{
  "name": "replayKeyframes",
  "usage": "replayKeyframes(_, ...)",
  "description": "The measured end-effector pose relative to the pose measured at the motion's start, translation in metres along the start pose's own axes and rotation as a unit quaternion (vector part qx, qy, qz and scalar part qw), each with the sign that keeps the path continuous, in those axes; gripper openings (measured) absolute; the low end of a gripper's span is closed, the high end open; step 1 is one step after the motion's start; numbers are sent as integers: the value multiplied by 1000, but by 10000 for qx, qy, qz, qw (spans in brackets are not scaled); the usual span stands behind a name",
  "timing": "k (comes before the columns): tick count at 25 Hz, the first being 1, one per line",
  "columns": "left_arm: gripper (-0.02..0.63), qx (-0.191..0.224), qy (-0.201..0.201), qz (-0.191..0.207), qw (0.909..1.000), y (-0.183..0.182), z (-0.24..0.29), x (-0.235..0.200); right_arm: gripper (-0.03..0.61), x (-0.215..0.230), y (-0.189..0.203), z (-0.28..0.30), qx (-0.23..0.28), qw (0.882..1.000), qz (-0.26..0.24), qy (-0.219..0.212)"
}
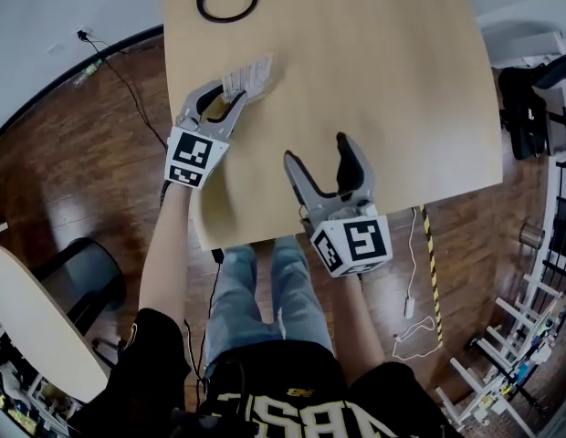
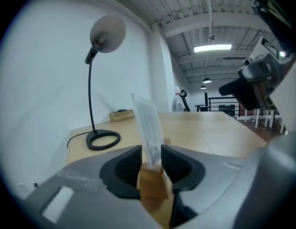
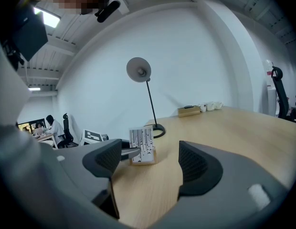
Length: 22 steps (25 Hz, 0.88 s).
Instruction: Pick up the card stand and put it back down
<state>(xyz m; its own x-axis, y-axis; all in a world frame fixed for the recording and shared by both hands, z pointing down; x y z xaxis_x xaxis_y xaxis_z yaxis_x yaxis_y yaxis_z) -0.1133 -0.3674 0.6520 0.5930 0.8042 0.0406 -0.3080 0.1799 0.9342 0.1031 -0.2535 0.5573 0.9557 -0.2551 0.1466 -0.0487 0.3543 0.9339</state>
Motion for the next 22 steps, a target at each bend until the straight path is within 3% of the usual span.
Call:
replayKeyframes(5, 205, 26, -394, -564, 9976, -5, -24, 0, 373, -4, -7, -13, 16, 9999, -80, 88)
replayKeyframes(10, 227, 382, -824, -886, 9919, -40, -80, 9, 373, -16, -40, -32, 319, 9994, -149, 64)
replayKeyframes(14, 253, 875, -1200, -785, 9858, -90, -133, 26, 373, -31, -80, -50, 806, 9963, -291, -108)
replayKeyframes(22, 256, 1427, -1726, -555, 9730, -174, -250, 103, 373, -75, -139, -117, 1272, 9900, -531, -314)
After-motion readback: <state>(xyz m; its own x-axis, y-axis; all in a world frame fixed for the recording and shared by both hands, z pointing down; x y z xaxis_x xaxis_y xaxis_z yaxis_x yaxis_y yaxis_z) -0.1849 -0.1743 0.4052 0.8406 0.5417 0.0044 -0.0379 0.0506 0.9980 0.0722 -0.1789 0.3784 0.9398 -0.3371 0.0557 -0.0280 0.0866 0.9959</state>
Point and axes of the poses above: the fingertips, and each gripper's own axes: z forward along the fingers, x to its right, y out of its underside, the point moved 9 cm from there along -z, backward along the fingers, and after that the axes turned 12 degrees about y, right-handed, at the moved point
